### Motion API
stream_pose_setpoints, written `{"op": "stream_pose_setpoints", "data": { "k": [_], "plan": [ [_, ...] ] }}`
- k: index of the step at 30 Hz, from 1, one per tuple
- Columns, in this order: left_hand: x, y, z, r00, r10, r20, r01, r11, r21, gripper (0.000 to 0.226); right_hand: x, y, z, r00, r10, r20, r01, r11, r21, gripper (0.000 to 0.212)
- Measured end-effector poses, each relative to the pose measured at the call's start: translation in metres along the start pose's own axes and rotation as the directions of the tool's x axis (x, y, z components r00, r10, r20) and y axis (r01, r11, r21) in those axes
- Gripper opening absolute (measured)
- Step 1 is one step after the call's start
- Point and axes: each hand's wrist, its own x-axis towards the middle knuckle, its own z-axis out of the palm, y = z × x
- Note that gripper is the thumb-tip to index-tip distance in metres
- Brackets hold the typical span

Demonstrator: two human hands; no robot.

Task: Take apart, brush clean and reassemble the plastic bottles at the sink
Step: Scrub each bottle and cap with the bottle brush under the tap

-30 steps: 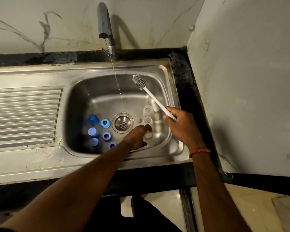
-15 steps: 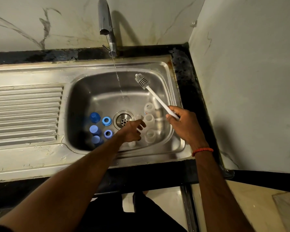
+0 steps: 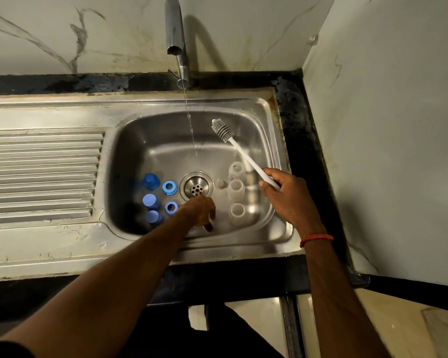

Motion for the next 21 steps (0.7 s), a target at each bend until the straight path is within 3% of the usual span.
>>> {"op": "stream_pose_setpoints", "data": {
  "k": [8, 11, 13, 16, 21],
  "plan": [
    [-0.01, -0.001, -0.013, 0.998, -0.013, -0.062, 0.015, 0.999, 0.032, 0.032, 0.01, -0.017, 0.013, 0.999, -0.026, 0.034, 0.027, 0.999, -0.039, 0.021],
    [-0.027, -0.004, -0.033, 0.989, -0.033, -0.147, 0.016, 0.994, -0.111, 0.024, 0.021, -0.033, 0.019, 0.998, -0.057, 0.041, 0.06, 0.997, -0.054, 0.013],
    [-0.041, -0.009, -0.042, 0.975, -0.07, -0.209, -0.007, 0.938, -0.347, 0.016, 0.03, -0.044, 0.023, 0.997, -0.069, 0.039, 0.072, 0.994, -0.087, 0.014],
    [-0.068, -0.014, -0.053, 0.935, -0.203, -0.29, -0.114, 0.603, -0.789, 0.009, 0.039, -0.062, 0.031, 0.997, -0.071, 0.018, 0.072, 0.99, -0.118, 0.019],
    [-0.101, -0.023, -0.073, 0.859, -0.409, -0.307, -0.291, 0.102, -0.951, 0.016, 0.044, -0.086, 0.036, 0.998, -0.047, -0.037, 0.041, 0.987, -0.156, 0.021]
  ]
}}
